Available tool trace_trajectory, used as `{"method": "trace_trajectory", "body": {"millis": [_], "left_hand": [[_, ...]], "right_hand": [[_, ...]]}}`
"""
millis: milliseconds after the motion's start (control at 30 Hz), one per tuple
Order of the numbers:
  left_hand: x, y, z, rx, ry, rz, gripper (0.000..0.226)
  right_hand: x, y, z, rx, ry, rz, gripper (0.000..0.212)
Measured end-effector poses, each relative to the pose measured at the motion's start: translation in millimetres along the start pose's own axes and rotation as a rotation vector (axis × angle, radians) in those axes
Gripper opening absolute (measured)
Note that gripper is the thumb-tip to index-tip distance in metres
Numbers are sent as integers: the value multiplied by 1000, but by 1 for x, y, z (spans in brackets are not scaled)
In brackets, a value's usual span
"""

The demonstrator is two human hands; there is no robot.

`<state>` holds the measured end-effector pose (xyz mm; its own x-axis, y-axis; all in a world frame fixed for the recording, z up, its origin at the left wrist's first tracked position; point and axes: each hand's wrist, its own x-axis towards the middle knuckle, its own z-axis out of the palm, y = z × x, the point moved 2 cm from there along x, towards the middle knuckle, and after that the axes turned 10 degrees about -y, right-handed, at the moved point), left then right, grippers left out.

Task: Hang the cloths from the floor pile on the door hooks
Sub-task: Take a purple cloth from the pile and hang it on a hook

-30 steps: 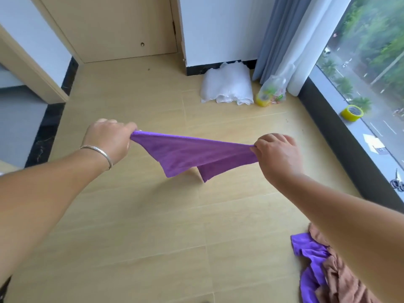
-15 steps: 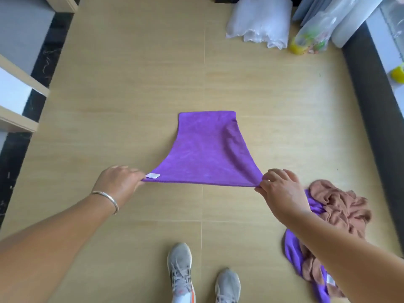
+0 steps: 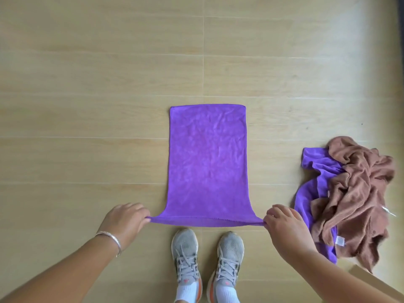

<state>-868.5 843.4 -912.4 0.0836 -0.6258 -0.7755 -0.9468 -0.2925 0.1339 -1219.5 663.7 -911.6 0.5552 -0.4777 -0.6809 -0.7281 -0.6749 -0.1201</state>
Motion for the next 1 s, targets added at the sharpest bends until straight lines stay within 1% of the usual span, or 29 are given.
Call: {"method": "trace_trajectory", "body": {"millis": [100, 167, 200, 233, 300, 400, 467, 567, 633, 700, 733, 767, 800, 833, 867, 900, 933, 1000], "left_hand": [[29, -13, 1, -173, 60, -22, 15], [54, -22, -7, -380, 126, -39, 8], [69, -27, -10, -506, 188, -57, 5], [87, -32, -16, -619, 262, -88, 4], [127, -43, -30, -752, 373, -142, 7], [210, -63, -52, -787, 500, -145, 11], [262, -77, -69, -784, 574, -172, 12], [342, -96, -82, -698, 616, -199, 15], [386, -103, -85, -574, 616, -220, 17], [422, -107, -79, -511, 661, -251, 17], [435, -107, -74, -514, 694, -255, 22], [441, -104, -67, -527, 718, -249, 34], [439, -98, -58, -514, 742, -220, 46], [431, -89, -49, -419, 773, -155, 55], [419, -77, -36, -263, 782, -71, 60], [405, -65, -20, -112, 754, 14, 63], [390, -53, -2, -12, 698, 80, 65], [370, -35, 37, 89, 538, 105, 71]], "right_hand": [[25, 6, -6, 20, 29, 23, 22], [55, 16, -16, 69, 70, 55, 10], [73, 23, -22, 97, 98, 71, 3], [96, 30, -28, 115, 125, 97, 9], [143, 44, -42, 148, 196, 136, 20], [225, 64, -61, 169, 308, 185, 30], [278, 77, -72, 156, 346, 219, 34], [358, 99, -76, 107, 400, 284, 34], [400, 110, -68, 78, 412, 338, 32], [435, 118, -53, 81, 453, 381, 27], [448, 119, -44, 105, 500, 378, 26], [455, 118, -34, 146, 561, 355, 30], [455, 115, -26, 182, 616, 308, 36], [450, 109, -17, 183, 658, 224, 42], [440, 101, -7, 130, 672, 104, 44], [426, 92, 5, 45, 657, -18, 45], [411, 82, 21, -39, 620, -117, 47], [383, 66, 54, -131, 484, -201, 59]]}}
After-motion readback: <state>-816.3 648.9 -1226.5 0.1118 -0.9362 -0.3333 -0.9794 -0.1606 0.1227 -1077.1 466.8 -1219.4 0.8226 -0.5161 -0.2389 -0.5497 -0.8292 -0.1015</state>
